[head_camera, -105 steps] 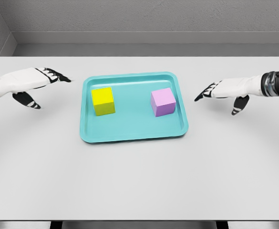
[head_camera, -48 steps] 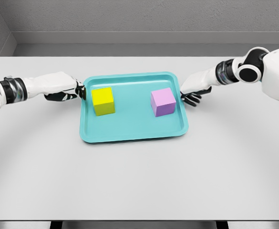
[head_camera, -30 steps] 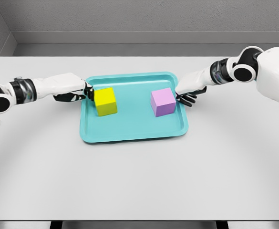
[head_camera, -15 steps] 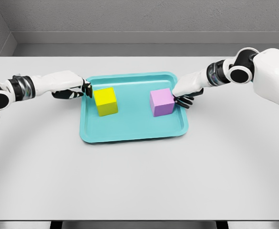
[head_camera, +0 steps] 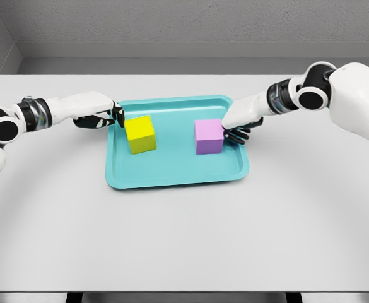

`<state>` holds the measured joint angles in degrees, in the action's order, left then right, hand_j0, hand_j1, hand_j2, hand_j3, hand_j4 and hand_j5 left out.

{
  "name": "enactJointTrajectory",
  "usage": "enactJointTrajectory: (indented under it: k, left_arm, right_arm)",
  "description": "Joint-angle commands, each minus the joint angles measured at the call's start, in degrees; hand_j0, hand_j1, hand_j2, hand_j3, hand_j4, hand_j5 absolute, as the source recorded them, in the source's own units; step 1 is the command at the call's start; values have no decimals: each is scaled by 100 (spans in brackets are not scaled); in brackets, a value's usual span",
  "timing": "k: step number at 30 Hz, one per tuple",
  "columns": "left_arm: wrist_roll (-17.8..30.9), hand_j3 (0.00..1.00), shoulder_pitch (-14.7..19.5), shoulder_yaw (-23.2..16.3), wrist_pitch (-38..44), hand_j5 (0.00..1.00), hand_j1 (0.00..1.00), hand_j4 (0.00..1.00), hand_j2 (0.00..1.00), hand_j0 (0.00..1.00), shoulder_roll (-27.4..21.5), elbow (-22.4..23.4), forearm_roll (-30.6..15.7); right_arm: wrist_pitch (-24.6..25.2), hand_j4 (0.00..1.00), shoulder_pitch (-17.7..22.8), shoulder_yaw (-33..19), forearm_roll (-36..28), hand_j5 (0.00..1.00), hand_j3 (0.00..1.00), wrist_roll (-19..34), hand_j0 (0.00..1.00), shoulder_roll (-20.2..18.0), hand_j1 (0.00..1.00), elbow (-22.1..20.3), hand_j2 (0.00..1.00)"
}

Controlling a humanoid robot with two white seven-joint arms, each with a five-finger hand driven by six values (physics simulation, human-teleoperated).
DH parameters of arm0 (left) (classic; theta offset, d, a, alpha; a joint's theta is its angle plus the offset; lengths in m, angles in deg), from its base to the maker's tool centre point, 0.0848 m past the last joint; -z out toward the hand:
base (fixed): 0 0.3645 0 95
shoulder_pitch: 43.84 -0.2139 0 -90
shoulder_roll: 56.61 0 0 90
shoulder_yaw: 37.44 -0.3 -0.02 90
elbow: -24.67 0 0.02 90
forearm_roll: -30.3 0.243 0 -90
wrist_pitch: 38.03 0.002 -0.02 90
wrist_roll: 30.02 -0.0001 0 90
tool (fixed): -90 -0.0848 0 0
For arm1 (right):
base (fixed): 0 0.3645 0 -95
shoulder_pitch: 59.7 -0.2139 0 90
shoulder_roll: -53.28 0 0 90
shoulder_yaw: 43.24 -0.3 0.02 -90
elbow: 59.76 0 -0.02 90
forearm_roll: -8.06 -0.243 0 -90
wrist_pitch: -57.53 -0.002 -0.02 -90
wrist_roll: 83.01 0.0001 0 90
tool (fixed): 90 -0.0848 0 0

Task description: Push two cubes

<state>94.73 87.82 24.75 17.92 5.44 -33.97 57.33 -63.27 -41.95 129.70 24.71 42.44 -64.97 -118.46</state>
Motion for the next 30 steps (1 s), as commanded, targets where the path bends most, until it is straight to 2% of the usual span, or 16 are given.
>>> enactJointTrajectory:
  k: [1, 11, 20, 30]
  left_arm:
    - [25, 49, 0, -41, -94, 49, 49, 49, 49, 49, 53, 37, 118]
    - [25, 48, 0, -50, -94, 48, 48, 48, 48, 48, 176, 37, 118]
    - [25, 48, 9, -15, -94, 48, 48, 48, 48, 48, 18, -51, 48]
    - [25, 49, 53, -6, -94, 49, 49, 49, 49, 49, -79, -350, -31]
  right_arm:
    - [-14, 11, 0, 47, -30, 11, 11, -45, 11, 48, 11, -19, 11]
    - [-14, 11, -17, 47, -39, 11, 11, -45, 11, 136, 11, -10, 11]
    - [-6, 11, -44, 47, -39, 11, 11, -45, 11, 189, 11, -10, 11]
    - [30, 11, -70, 47, -39, 11, 11, -45, 11, 233, 11, -10, 11]
